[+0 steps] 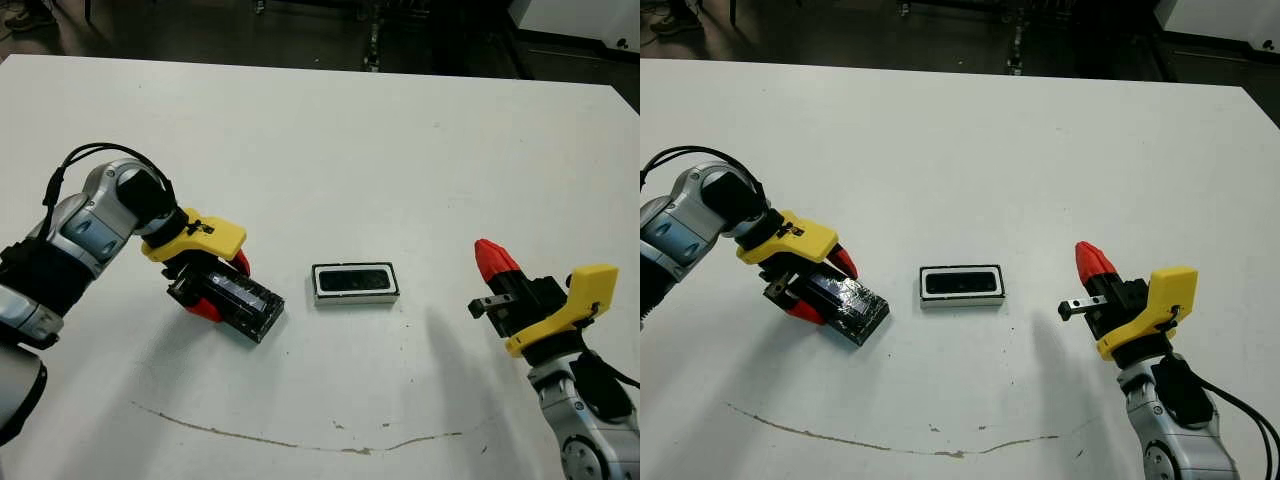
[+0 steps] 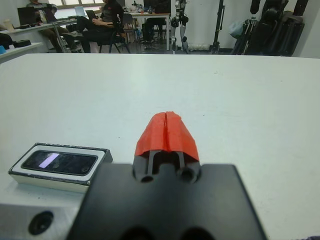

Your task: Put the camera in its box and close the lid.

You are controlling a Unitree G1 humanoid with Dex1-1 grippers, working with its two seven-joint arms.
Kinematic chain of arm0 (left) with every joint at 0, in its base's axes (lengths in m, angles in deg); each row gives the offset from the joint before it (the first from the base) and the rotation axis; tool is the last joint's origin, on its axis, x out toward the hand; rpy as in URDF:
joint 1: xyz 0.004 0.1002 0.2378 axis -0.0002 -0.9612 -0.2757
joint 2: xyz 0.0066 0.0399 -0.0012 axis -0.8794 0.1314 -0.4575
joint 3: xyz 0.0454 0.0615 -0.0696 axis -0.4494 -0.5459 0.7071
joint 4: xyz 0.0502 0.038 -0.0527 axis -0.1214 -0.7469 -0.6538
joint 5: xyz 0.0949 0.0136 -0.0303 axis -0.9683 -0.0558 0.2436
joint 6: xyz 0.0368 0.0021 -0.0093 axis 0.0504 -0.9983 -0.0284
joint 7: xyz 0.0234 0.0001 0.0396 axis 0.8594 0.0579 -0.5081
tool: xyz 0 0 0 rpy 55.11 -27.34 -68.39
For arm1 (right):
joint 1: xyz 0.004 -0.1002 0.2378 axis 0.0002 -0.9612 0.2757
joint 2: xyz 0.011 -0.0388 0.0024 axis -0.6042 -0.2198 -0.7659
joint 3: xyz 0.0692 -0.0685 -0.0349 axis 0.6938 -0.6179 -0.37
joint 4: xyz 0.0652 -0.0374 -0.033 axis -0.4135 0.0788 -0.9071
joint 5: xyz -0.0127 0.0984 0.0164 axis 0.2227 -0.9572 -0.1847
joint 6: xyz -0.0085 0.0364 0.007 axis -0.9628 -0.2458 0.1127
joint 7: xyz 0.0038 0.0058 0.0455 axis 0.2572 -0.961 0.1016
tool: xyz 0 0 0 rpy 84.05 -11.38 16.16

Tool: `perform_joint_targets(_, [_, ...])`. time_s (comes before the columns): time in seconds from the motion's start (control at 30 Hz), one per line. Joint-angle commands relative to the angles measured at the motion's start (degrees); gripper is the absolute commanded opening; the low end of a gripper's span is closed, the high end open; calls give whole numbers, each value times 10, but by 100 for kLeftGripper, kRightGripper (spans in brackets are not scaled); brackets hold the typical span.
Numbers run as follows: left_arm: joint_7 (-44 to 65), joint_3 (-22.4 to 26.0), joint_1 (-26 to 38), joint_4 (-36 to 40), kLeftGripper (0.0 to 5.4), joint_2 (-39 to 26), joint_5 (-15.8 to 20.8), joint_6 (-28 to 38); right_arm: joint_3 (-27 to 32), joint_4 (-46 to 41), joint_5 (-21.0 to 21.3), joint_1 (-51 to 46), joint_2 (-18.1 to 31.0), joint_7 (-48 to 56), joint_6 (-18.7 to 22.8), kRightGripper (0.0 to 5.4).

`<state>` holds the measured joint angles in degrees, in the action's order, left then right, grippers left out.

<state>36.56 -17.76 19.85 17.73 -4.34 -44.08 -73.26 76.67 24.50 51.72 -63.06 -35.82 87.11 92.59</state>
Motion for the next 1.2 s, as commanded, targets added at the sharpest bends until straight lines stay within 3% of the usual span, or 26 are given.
perform_joint_targets(0.03, [1, -36, -1, 8, 336, -17, -13, -15, 4, 5, -4, -4, 10, 1, 8, 0])
perform_joint_targets(0.27, [1, -99, 36, -13, 318, -38, 35, -16, 1, 4, -1, -1, 11, -3, 16, 0])
perform_joint_targets(0.43, [1, -109, 53, -35, 318, -38, 87, -69, -1, 4, 2, 1, 15, -4, 17, 0])
perform_joint_targets(0.63, [1, -63, 56, -101, 318, -13, 168, -140, -2, 1, 1, 3, 16, -6, 20, 0])
perform_joint_targets(0.87, [-56, 55, 25, -118, 318, 16, 155, -166, -3, 0, -1, 6, 17, -7, 29, 0])
perform_joint_targets(1.07, [-145, 137, -29, -45, 318, 29, 165, -243, -6, 1, -1, 7, 12, -9, 28, 0])
perform_joint_targets(1.2, [-235, 171, -70, 62, 318, 33, 164, -364, -7, -1, -4, 7, 10, -14, 31, 0])
